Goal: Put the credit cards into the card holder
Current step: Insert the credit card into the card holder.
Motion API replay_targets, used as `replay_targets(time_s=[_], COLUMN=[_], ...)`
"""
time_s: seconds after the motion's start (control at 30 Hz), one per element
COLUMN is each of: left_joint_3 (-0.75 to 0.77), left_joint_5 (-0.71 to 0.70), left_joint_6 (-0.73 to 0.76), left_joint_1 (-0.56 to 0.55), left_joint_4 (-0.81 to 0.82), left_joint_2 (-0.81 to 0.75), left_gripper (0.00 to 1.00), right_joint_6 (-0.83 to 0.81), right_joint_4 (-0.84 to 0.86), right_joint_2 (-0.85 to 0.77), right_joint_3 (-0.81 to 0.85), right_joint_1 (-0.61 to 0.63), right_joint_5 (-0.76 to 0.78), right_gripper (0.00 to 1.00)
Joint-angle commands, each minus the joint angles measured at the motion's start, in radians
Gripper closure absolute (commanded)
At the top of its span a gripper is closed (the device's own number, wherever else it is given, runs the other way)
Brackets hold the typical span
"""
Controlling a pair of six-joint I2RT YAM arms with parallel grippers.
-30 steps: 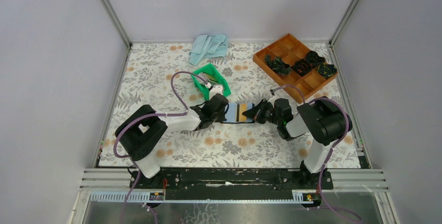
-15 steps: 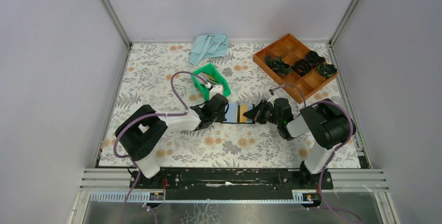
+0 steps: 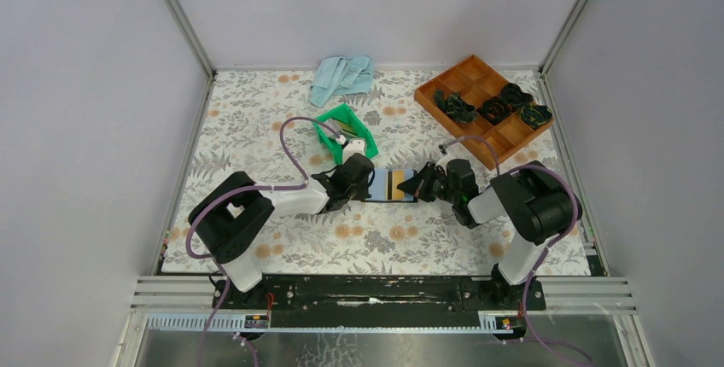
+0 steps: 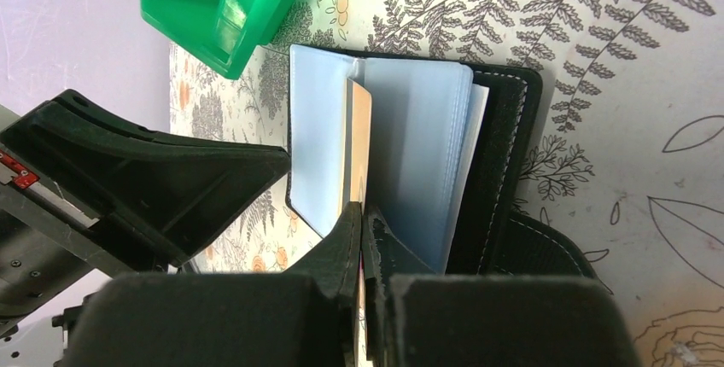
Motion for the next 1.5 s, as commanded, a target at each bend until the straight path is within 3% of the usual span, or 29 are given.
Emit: replay_targets(time_s=[0.0,0.9,1.3,1.47], left_joint_3=[-0.018,-0.015,-0.011,-0.014], left_joint_5=[-0.007,-0.005,-0.001,-0.005], left_joint_6=[0.014,0.015,0.017,0.017], left_joint_1=[-0.002,-0.003,-0.006,-0.007], left_joint_4=[-0.067,-0.068,-0.068,-0.067], left_joint_2=[0.027,0.031,0.035,0.029], left_gripper=[1.00,1.00,1.00,1.00], right_joint_6=[-0.059,-0.126,-0.128,-0.151], right_joint_4=[-0.069,-0.156,-0.205,-0.296], right_joint_2=[0.001,-0.025,-0.005,-0.024], right_joint_3=[0.019,0.056,0.091,0.118], right_joint_1=[0.023,0.063,0.141,0.161], right_joint_5=[0.065,0.146,0.175,0.228], right_gripper=[1.00,1.00,1.00,0.77])
